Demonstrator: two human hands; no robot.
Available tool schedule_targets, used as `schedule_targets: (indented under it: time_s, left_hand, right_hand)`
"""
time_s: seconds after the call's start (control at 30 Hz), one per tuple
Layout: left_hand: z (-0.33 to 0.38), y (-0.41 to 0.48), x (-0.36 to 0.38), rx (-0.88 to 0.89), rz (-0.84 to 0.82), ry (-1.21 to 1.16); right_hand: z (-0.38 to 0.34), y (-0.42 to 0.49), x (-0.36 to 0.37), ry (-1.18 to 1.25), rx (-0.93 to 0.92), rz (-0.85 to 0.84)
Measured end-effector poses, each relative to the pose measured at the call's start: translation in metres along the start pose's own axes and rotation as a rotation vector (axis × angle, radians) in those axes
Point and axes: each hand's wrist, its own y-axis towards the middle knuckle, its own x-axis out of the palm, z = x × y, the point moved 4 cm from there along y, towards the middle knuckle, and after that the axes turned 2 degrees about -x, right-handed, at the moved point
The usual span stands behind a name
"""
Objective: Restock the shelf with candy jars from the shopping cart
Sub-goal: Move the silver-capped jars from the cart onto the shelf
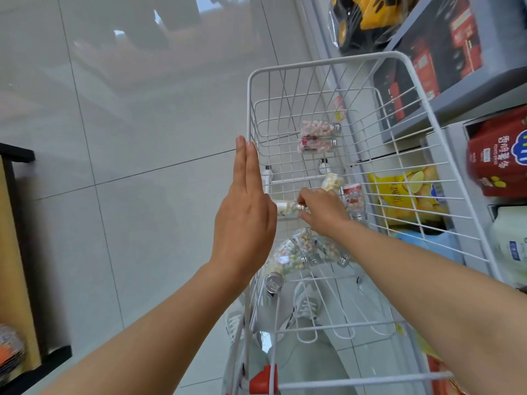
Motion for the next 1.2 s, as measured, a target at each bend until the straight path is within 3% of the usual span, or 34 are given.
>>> schedule_targets:
  time_s: [0.13, 0.23, 0.43, 0.57, 0.63, 0.73, 0.87, 1.03, 1.2]
  left_hand:
    - [0.003, 0.001, -0.005, 0.015, 0.021, 0.071]
    - [0.009, 0.006, -0.009, 0.073, 0.018, 0.242]
    - [0.041, 0.020, -0.005, 0.138, -0.156, 0.446]
    - [0.050, 0.029, -0.011, 0.088, -0.117, 0.358]
    - [0.049, 0.031, -0.014, 0.091, -0.072, 0.356]
    - [0.041, 0.031, -0.015, 0.109, -0.006, 0.354]
    - [0.029, 0.029, -0.013, 0.152, 0.087, 0.290]
    - [0.018, 0.028, -0.008, 0.162, 0.120, 0.247]
    - [0.015, 0.028, -0.005, 0.167, 0.139, 0.214]
  right_hand:
    - [0.009, -0.014, -0.034, 0.498, 0.042, 0.076]
    - [0.009, -0.025, -0.077, 0.732, 0.056, 0.143]
    - [-0.006, -0.040, -0.151, 0.891, -0.094, 0.155]
    - [-0.011, -0.042, -0.174, 0.970, -0.161, 0.197]
    - [-0.003, -0.038, -0.170, 1.019, -0.101, 0.199]
    - [0.020, -0.029, -0.143, 0.826, 0.070, 0.175]
    - [0.047, -0.019, -0.081, 0.273, 0.198, -0.195]
    - [0.042, -0.014, -0.033, 0.327, 0.333, -0.415]
    - [0.045, -0.006, -0.011, 0.263, 0.421, -0.456]
